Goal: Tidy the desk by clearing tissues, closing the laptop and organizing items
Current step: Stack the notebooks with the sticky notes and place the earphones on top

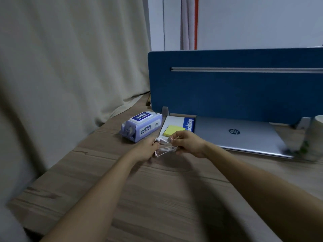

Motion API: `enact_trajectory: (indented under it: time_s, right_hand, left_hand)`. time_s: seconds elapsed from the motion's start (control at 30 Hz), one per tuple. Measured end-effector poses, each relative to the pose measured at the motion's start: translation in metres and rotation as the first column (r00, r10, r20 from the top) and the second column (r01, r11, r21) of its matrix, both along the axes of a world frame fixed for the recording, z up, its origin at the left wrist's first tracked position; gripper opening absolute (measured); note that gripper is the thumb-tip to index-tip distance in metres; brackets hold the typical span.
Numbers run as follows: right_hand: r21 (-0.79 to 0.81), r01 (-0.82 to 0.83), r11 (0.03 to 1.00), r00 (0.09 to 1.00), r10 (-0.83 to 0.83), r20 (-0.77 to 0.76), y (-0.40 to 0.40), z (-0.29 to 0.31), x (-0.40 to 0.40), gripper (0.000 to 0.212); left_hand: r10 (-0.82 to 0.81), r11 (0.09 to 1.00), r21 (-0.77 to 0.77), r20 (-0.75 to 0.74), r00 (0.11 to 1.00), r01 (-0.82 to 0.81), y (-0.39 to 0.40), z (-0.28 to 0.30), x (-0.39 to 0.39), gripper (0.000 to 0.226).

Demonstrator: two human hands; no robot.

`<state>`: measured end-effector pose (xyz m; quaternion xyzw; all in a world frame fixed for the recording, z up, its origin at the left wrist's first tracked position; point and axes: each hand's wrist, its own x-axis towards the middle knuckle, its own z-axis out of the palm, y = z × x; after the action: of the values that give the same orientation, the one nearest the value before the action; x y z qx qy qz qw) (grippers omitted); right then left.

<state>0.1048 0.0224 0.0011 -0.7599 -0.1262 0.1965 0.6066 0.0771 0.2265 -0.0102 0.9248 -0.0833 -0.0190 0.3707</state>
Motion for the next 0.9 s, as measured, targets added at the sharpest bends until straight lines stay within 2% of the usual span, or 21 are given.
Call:
enact_trajectory:
  time_s: [0.07, 0.17, 0.27, 0.4, 0.5, 0.7, 0.77, 0.9]
  right_hand:
    - [-0.013, 0.029, 0.999, 1.000, -0.030, -0.009, -0.011, 0.007, 0.013, 0.008]
    - [-0.012, 0.063, 0.998, 0.996, -0.064, -0.059, -0.027, 0.016, 0.037, 0.006]
    - [-0.069, 0.098, 0.993, 0.993, -0.103, -0.064, -0.035, 0.019, 0.062, 0.007]
    - [-0.199, 0.195, 0.960, 0.981, -0.187, 0.060, -0.032, 0.013, 0.091, 0.008]
    - [-0.299, 0.212, 0.930, 0.972, -0.170, 0.161, -0.028, 0.005, 0.109, 0.008]
    - [-0.428, 0.219, 0.877, 0.959, -0.113, 0.260, -0.024, -0.008, 0.128, 0.009]
    - [-0.462, 0.222, 0.859, 0.953, -0.091, 0.289, -0.025, -0.010, 0.130, 0.004]
    - [-0.528, 0.265, 0.807, 0.923, -0.054, 0.381, -0.027, -0.011, 0.129, 0.011]
  left_hand:
    - [-0.041, 0.999, -0.026, -0.006, 0.999, 0.040, -0.013, 0.008, 0.017, 0.017]
    - [-0.022, 0.996, -0.091, -0.064, 0.998, 0.016, -0.026, 0.016, 0.044, 0.019]
    - [-0.012, 1.000, -0.003, -0.032, 0.999, 0.012, -0.032, 0.018, 0.070, 0.017]
    - [0.017, 0.999, -0.046, -0.057, 0.998, -0.019, -0.043, 0.012, 0.100, 0.014]
    - [0.031, 0.997, 0.069, -0.034, 0.999, -0.029, -0.047, 0.005, 0.117, 0.014]
    - [0.016, 0.959, 0.276, 0.159, 0.987, -0.060, -0.049, -0.007, 0.132, 0.019]
    - [-0.013, 0.938, 0.343, 0.201, 0.979, -0.058, -0.051, -0.011, 0.135, 0.027]
    - [0.014, 0.942, 0.327, 0.191, 0.981, -0.077, -0.052, -0.016, 0.138, 0.044]
